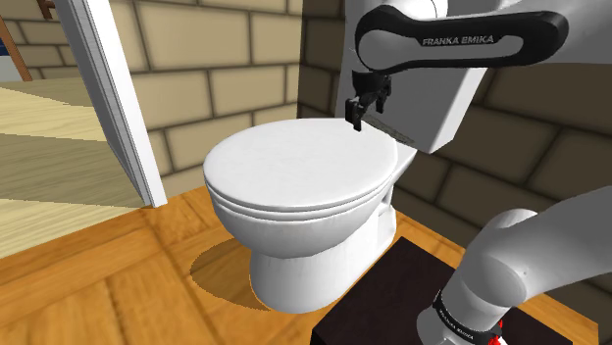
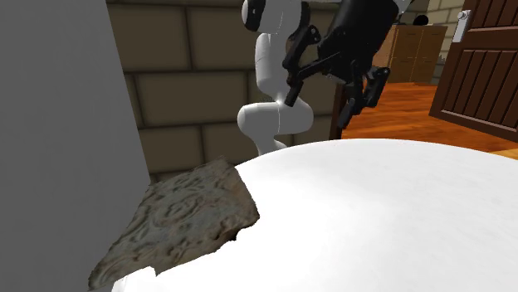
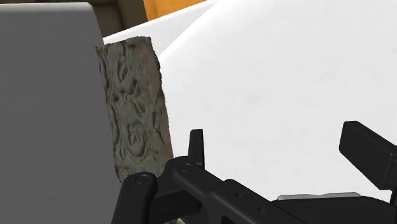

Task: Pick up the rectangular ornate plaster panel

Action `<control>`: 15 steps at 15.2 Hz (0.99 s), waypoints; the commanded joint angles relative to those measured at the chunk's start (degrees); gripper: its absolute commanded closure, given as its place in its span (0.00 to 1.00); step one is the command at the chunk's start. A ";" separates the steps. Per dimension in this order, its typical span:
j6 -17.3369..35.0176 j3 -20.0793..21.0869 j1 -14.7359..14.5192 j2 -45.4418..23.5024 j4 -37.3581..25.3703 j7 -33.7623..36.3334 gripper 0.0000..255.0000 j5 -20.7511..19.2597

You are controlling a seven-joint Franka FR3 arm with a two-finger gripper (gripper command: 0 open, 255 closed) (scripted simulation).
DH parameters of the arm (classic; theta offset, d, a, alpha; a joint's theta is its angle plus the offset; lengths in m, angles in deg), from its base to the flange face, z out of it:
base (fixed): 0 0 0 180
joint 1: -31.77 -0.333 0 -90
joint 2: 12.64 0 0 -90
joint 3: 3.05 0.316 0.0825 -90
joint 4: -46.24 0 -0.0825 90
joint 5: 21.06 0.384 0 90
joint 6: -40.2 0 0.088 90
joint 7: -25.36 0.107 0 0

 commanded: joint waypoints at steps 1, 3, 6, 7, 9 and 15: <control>0.56 2.30 2.01 -5.08 -2.71 3.77 0.00 -4.89; 0.09 4.40 3.81 -9.92 -5.63 7.55 0.00 -9.86; -2.12 7.04 5.96 -17.46 -10.78 13.15 0.00 -17.81; -3.24 7.77 6.51 -20.04 -12.70 14.90 0.00 -20.54; -5.97 8.87 7.23 -25.29 -16.82 18.13 0.00 -26.09; -10.60 9.31 7.21 -34.11 -23.11 23.27 0.00 -35.12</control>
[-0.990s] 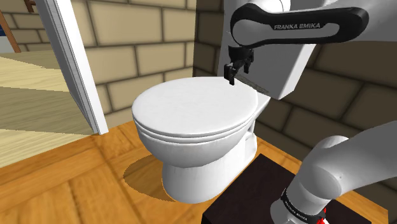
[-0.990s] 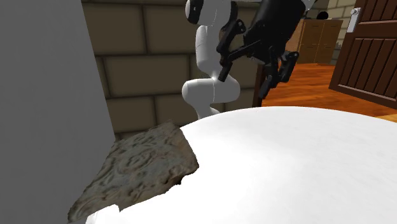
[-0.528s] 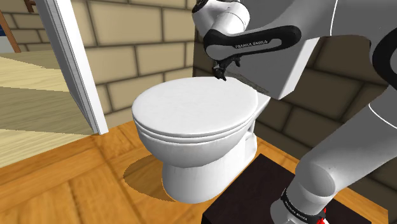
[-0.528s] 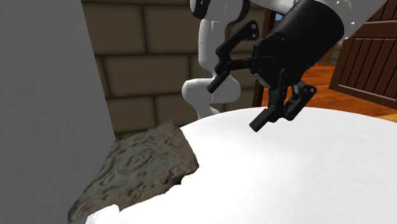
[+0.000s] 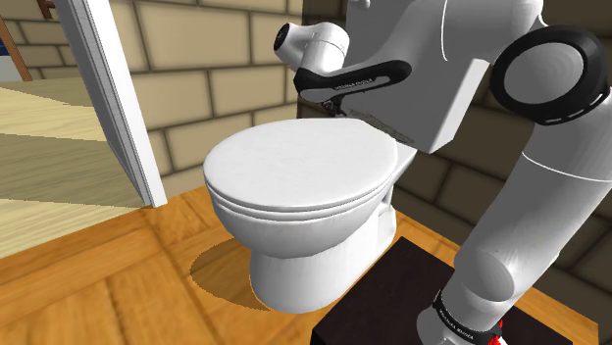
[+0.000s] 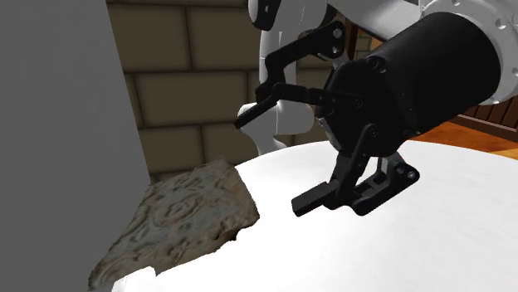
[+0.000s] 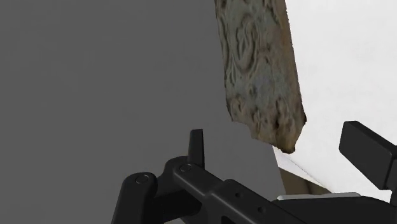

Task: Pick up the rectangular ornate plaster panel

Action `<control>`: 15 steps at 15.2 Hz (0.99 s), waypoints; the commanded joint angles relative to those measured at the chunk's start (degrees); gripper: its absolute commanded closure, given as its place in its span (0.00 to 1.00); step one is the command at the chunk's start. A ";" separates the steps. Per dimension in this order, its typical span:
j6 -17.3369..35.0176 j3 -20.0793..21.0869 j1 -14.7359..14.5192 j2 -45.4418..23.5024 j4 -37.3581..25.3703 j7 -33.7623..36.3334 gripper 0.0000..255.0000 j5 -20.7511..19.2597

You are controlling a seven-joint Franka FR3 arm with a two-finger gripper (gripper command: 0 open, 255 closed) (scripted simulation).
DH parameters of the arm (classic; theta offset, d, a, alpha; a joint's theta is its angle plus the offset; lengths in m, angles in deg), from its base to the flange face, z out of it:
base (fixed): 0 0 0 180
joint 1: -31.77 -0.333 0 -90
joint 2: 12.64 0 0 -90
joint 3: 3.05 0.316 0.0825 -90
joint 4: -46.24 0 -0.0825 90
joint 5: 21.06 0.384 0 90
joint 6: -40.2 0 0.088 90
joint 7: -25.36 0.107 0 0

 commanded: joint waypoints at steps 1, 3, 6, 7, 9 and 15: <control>0.41 -0.02 -0.02 -0.69 0.56 1.20 0.00 -0.52; 1.22 -0.06 0.03 -0.88 1.69 2.24 0.00 -0.52; 2.24 -0.11 0.09 -1.18 3.09 3.58 0.00 -0.56; 2.24 -0.11 0.09 -1.18 3.08 3.58 0.00 -0.56; 2.18 -0.10 0.08 -1.19 3.01 3.54 1.00 -0.56; 2.17 -0.10 0.08 -1.19 3.00 3.53 1.00 -0.56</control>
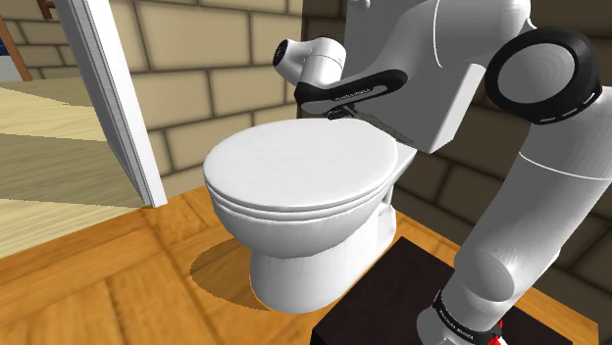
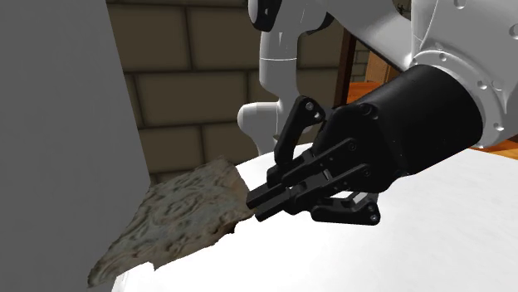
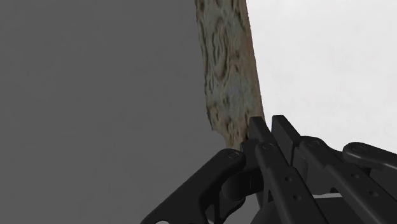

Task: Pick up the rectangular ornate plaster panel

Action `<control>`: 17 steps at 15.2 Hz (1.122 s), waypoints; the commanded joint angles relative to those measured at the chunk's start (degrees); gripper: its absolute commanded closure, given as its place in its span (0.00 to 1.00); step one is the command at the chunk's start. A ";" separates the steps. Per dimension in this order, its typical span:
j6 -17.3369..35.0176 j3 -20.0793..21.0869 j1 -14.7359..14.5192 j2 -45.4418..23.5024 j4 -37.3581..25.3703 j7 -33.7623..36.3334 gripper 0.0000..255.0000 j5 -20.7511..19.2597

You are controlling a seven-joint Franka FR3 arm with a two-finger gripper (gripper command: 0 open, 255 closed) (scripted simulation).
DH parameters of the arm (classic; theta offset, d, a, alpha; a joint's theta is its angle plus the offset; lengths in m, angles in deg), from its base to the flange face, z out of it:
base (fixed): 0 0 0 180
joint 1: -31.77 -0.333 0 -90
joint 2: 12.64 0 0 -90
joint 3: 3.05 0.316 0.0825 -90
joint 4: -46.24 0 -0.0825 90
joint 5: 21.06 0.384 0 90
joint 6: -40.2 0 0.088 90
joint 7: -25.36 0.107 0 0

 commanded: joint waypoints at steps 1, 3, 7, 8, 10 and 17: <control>0.00 -0.02 0.02 -0.01 0.00 0.00 1.00 -0.01; -0.33 -0.01 0.01 0.14 -0.43 -0.46 1.00 0.02; -1.94 0.07 -0.09 0.53 -2.68 -2.54 1.00 0.03; -2.35 0.09 -0.12 0.60 -3.27 -3.06 1.00 0.02; -3.19 0.13 -0.19 0.72 -4.50 -4.10 1.00 -0.03; -6.22 0.31 -0.46 0.73 -9.21 -7.79 1.00 -0.44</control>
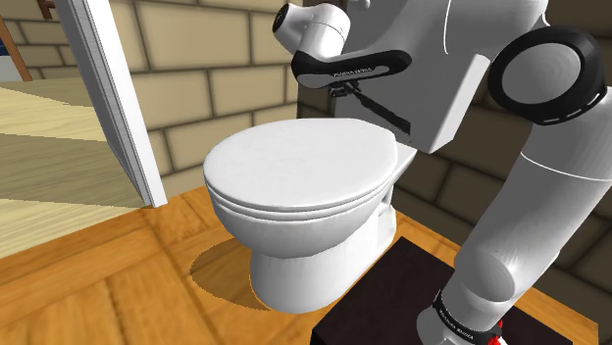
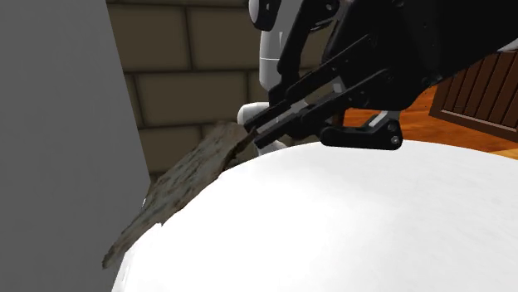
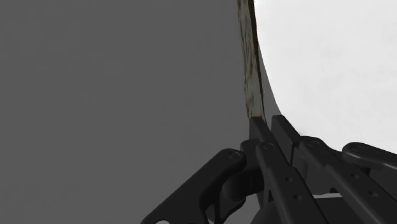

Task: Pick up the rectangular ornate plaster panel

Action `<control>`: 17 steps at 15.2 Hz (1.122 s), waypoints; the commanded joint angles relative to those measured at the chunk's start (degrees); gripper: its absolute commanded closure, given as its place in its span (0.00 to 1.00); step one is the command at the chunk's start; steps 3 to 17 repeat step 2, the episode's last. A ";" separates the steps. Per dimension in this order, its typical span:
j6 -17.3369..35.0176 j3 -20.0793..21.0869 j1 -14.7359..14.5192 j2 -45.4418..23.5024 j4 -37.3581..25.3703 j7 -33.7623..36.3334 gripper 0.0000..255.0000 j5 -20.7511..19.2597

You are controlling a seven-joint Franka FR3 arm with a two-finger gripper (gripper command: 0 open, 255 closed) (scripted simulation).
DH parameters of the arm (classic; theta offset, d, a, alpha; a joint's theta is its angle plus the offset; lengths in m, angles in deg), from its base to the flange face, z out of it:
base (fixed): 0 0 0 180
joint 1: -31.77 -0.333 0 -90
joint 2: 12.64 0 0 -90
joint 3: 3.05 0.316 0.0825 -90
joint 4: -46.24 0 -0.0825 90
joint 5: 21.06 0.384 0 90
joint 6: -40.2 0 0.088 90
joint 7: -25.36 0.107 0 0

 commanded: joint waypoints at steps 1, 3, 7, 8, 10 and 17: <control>-0.43 0.00 -0.01 0.12 -0.64 -0.64 1.00 -0.06; -0.43 0.00 -0.01 0.11 -0.64 -0.64 1.00 -0.07; -0.43 0.00 -0.01 0.11 -0.64 -0.64 1.00 -0.07; -0.43 0.00 -0.01 0.11 -0.64 -0.64 1.00 -0.07; -0.43 0.00 -0.01 0.11 -0.64 -0.64 1.00 -0.07; -0.43 0.00 -0.01 0.11 -0.64 -0.64 1.00 -0.07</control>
